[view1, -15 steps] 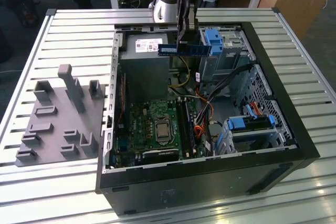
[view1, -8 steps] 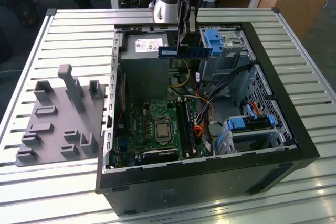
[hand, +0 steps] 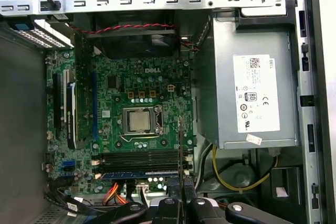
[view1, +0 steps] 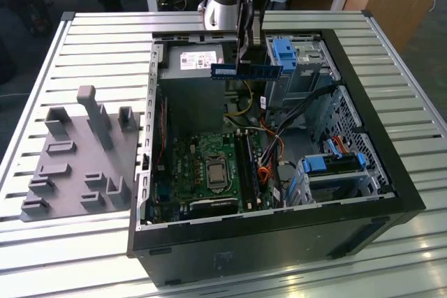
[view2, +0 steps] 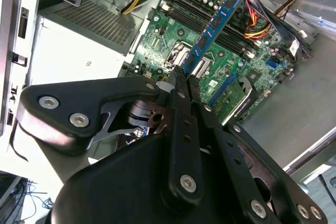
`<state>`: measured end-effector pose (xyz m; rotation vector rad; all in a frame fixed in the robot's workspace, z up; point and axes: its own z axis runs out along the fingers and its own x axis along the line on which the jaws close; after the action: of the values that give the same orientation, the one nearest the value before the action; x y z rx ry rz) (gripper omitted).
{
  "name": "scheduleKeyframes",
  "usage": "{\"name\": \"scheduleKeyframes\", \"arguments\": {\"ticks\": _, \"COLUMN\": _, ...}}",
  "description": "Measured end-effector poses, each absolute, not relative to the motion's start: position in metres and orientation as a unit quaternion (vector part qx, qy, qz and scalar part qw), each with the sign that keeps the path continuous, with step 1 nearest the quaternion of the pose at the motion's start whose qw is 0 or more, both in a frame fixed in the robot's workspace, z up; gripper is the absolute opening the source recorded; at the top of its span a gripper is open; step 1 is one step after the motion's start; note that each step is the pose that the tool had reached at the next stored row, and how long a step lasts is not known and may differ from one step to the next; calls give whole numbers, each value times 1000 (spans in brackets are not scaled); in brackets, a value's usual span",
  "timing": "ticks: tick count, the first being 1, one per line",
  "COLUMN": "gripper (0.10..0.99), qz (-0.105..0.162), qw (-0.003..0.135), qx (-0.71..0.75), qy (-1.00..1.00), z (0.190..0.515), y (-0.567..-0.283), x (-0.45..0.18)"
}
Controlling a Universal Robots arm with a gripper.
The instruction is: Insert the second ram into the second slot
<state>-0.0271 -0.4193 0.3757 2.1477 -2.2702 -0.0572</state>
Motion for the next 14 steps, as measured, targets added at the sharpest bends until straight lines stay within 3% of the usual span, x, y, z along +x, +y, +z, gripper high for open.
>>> {"name": "scheduleKeyframes", "arguments": {"ticks": 14, "gripper": 137, "qz": -17, "qw": 9, "qx": 687, "qy": -726, "z": 376, "y": -423, "x": -27}}
